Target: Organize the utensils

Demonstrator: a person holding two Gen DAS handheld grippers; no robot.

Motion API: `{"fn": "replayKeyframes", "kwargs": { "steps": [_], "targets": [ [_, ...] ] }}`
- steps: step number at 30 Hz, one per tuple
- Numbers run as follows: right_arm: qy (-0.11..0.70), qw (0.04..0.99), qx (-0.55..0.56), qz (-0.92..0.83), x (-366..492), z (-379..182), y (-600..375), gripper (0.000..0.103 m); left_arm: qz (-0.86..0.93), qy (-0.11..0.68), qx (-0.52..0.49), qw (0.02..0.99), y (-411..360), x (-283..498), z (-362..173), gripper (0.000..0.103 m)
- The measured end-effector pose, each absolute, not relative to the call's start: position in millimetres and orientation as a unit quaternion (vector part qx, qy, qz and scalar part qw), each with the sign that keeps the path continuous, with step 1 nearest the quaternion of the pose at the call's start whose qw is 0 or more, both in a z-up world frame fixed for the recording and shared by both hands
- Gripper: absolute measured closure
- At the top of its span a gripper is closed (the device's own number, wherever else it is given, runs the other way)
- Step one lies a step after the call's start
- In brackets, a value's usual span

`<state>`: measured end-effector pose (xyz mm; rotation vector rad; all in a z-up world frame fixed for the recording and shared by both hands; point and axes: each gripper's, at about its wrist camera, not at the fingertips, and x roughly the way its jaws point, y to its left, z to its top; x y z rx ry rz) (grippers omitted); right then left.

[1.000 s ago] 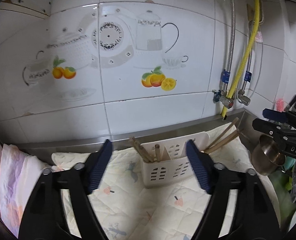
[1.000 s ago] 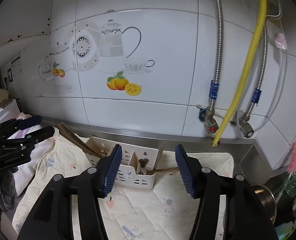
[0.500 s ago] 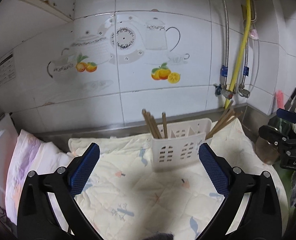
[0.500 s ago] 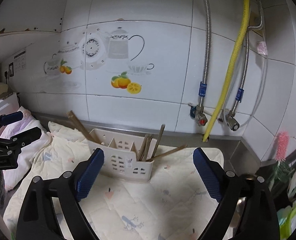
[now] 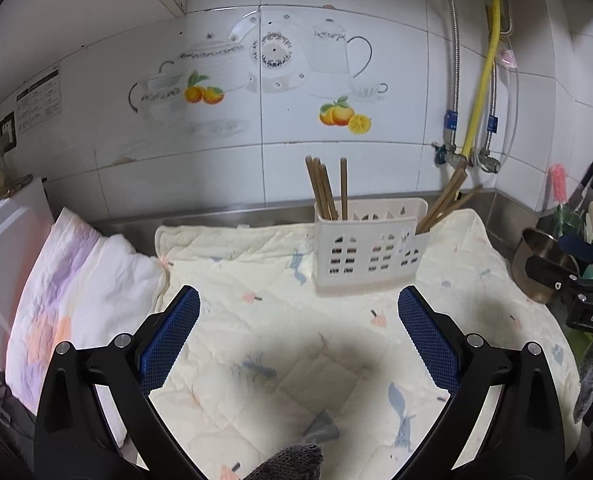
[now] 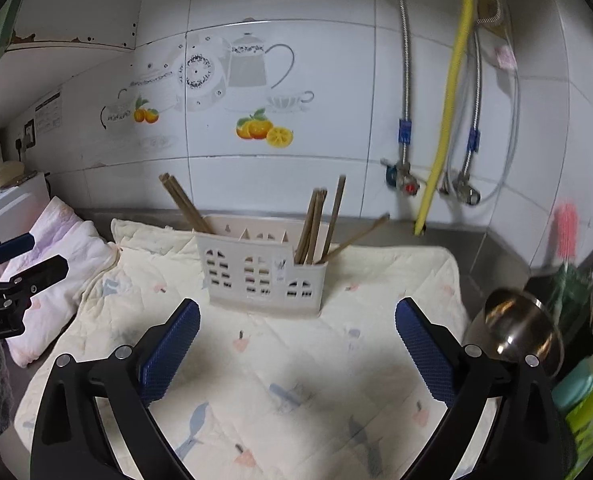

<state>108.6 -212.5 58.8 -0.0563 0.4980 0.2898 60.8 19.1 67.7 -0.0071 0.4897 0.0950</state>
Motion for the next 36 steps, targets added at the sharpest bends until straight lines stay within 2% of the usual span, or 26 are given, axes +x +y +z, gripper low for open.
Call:
{"fn": "replayKeyframes", "kwargs": {
  "steps": [17, 36],
  "targets": [
    [0.273, 0.954, -0.02, 0.121, 78, 17, -223, 0.008, 0.053, 0.256, -0.003, 0.965, 16, 35, 40, 0.005],
    [0.274, 0.953, -0.028, 0.123, 74, 15, -219, 0.007, 0.05, 0.266, -0.008, 0.963, 15, 33, 31, 0.005]
  ]
}}
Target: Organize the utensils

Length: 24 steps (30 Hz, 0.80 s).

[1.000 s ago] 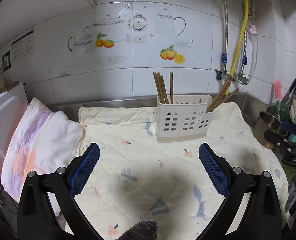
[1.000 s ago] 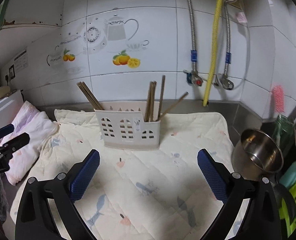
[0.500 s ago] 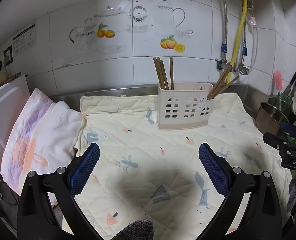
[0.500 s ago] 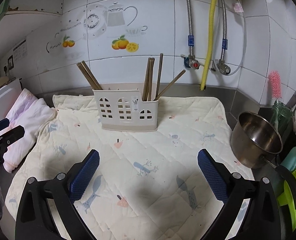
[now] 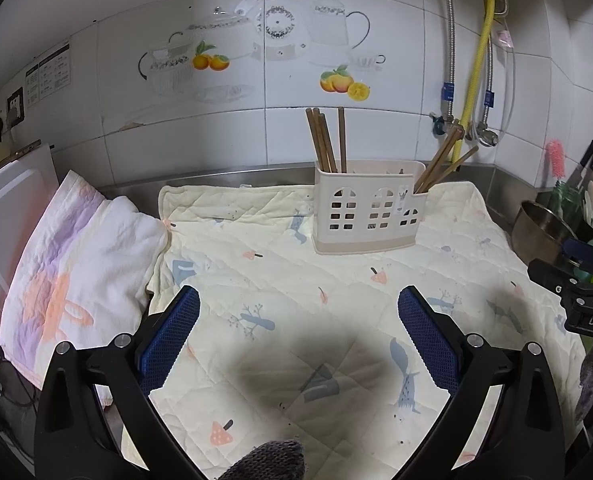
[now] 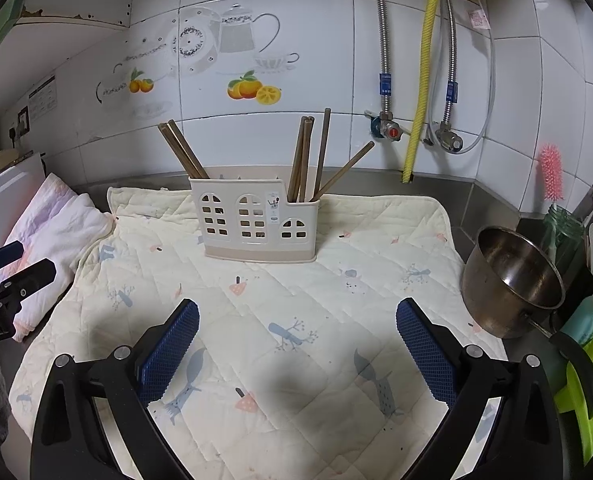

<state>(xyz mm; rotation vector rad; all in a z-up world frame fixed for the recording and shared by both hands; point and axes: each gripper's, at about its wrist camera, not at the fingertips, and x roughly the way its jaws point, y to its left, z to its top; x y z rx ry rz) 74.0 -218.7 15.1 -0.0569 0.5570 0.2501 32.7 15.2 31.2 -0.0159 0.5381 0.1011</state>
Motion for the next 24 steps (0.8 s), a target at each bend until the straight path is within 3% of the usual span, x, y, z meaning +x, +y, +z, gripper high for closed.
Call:
{"fn": "replayKeyframes", "kwargs": {
  "steps": [24],
  "targets": [
    [0.277, 0.952, -0.034, 0.127, 75.2, 11.8, -214.1, 0.007, 0.046, 0.272, -0.011, 0.961, 15.5, 33.1, 27.2, 0.005]
  ]
}}
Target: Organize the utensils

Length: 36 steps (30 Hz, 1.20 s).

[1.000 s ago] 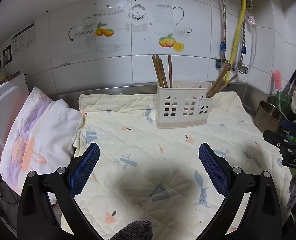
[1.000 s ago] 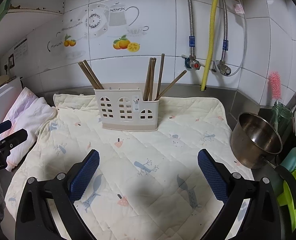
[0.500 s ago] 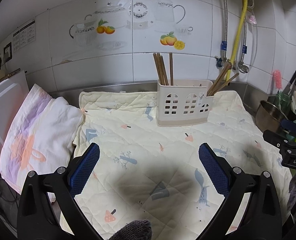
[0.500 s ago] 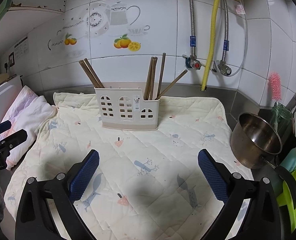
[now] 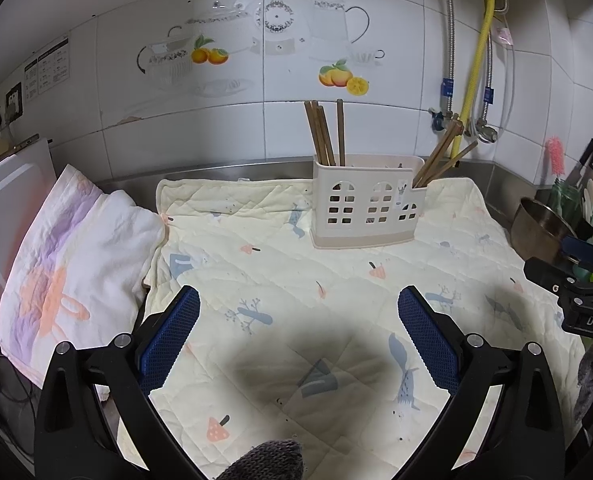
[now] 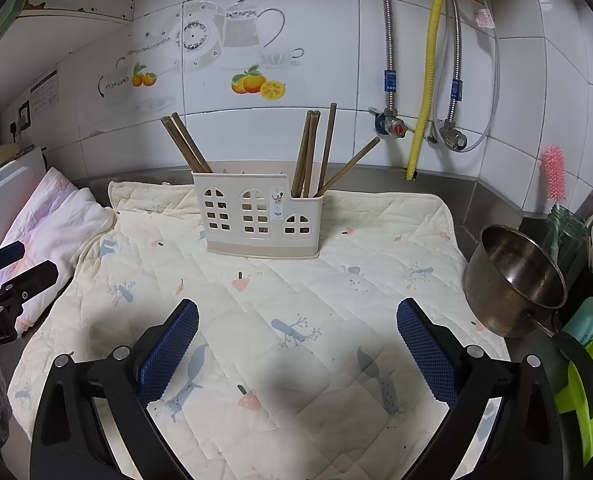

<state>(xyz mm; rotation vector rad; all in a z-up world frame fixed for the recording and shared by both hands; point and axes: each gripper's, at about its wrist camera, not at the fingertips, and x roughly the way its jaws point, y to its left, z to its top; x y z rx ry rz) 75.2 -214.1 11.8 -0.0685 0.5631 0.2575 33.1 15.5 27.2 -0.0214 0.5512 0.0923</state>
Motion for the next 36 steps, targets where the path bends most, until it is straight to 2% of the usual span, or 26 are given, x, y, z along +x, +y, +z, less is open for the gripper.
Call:
{"fn": "replayKeyframes", "kwargs": {
  "steps": [36],
  "targets": [
    [0.278, 0.951, -0.035, 0.132, 75.5, 13.2, -208.8, 0.007, 0.043, 0.276, -0.006, 0.96, 14.7, 34.6, 24.7, 0.005]
  ]
}}
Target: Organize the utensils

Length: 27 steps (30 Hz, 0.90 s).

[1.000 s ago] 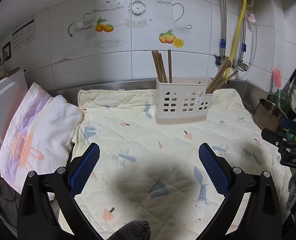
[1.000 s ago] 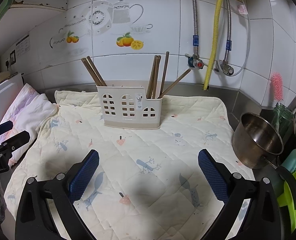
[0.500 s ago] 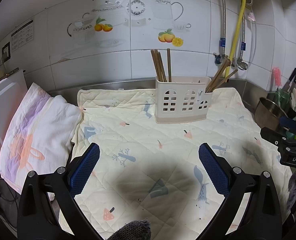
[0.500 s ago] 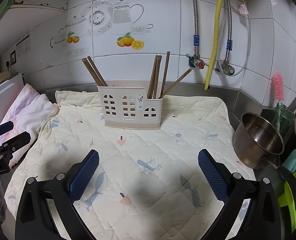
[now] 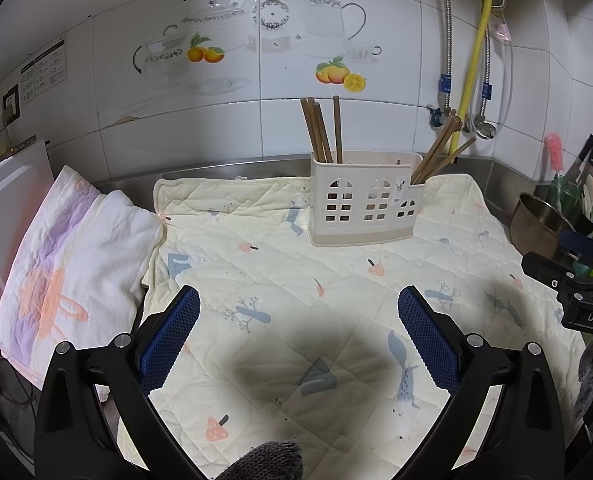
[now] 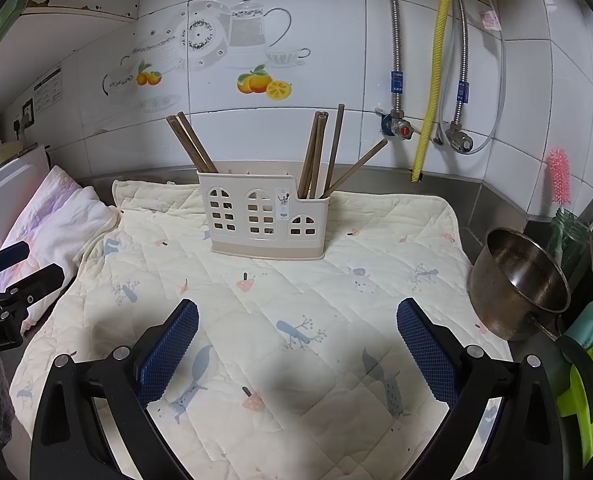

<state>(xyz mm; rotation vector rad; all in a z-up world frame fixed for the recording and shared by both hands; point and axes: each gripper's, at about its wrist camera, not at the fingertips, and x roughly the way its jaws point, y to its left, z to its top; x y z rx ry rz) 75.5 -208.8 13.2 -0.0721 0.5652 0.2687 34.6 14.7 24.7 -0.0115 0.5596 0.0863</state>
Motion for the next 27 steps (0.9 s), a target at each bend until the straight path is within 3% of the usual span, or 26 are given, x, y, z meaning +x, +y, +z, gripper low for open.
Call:
{"fn": "replayKeyframes", "kwargs": {
  "steps": [27],
  "targets": [
    [0.285, 0.949, -0.037, 0.131, 76, 7, -208, 0.007, 0.047, 0.275, -0.039, 0.96, 28, 34, 21, 0.005]
  ]
}}
